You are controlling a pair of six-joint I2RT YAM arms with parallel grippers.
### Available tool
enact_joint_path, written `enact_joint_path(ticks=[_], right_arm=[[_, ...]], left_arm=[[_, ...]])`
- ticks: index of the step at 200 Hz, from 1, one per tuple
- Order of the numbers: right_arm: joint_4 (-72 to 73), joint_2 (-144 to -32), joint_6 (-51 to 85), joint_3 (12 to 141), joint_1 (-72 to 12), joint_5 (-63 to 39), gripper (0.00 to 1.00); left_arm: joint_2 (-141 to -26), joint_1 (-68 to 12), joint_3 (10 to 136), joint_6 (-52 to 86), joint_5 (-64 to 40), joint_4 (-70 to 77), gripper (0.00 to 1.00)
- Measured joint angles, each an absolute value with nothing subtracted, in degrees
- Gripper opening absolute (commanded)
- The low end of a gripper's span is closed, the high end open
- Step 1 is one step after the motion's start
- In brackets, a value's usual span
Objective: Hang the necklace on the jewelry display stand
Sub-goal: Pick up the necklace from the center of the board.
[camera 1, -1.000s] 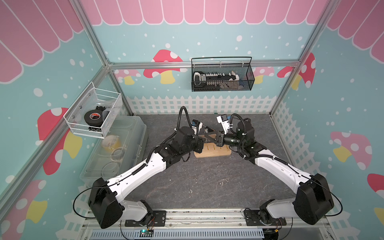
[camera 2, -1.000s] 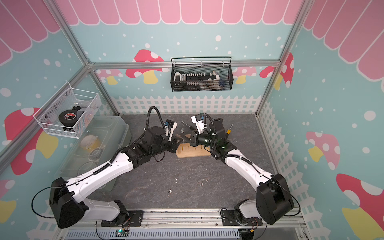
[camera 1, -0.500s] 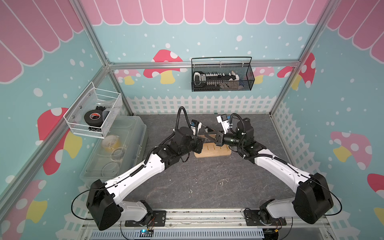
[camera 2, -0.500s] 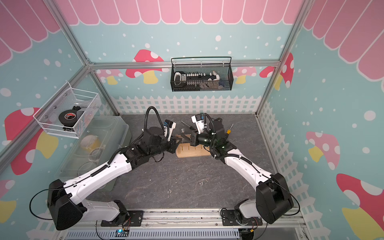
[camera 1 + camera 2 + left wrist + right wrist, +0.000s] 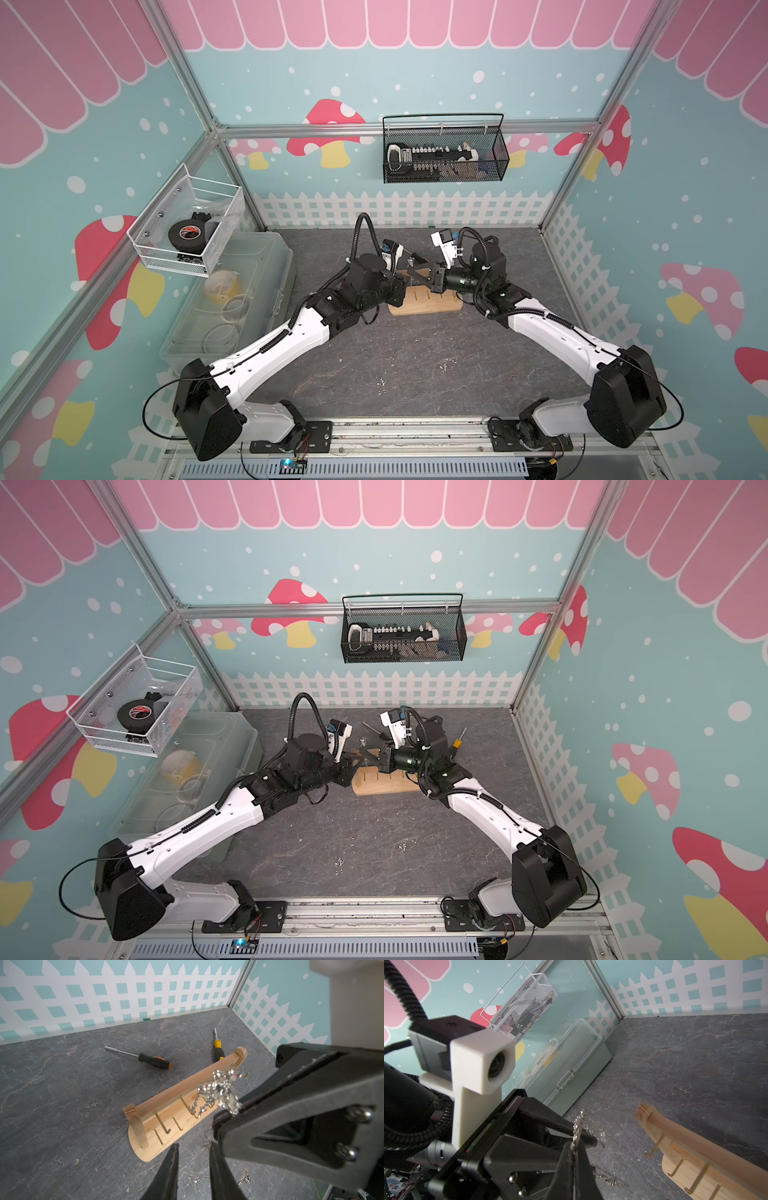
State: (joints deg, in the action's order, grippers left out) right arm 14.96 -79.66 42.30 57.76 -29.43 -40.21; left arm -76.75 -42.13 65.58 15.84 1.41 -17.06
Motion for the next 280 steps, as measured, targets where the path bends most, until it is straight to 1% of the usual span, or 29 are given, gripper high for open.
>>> enact_joint_path(ticks=[191,211,232,280], right_arm=[[19.0,-81.3,46.4,57.8,-30.0,-43.4,0.03],[19.9,-81.3,47.0,57.8,-30.0,-43.8,0.03],[20.5,-81.4,47.6,57.9,-30.0,-44.2,0.03],[21.2,-81.8,48.7,57.9,-30.0,-44.8,0.03]], left_arm=[[-75.1,-42.1,62.9,15.8,3.0,-13.7,0.27],[-75.1,-42.1,62.9,15.8,3.0,-13.3,0.29],[-75.1,-42.1,62.6,15.9,3.0,-12.7,0.29],[-75.1,-42.1,62.1,15.9,3.5,-11.8,0.24]])
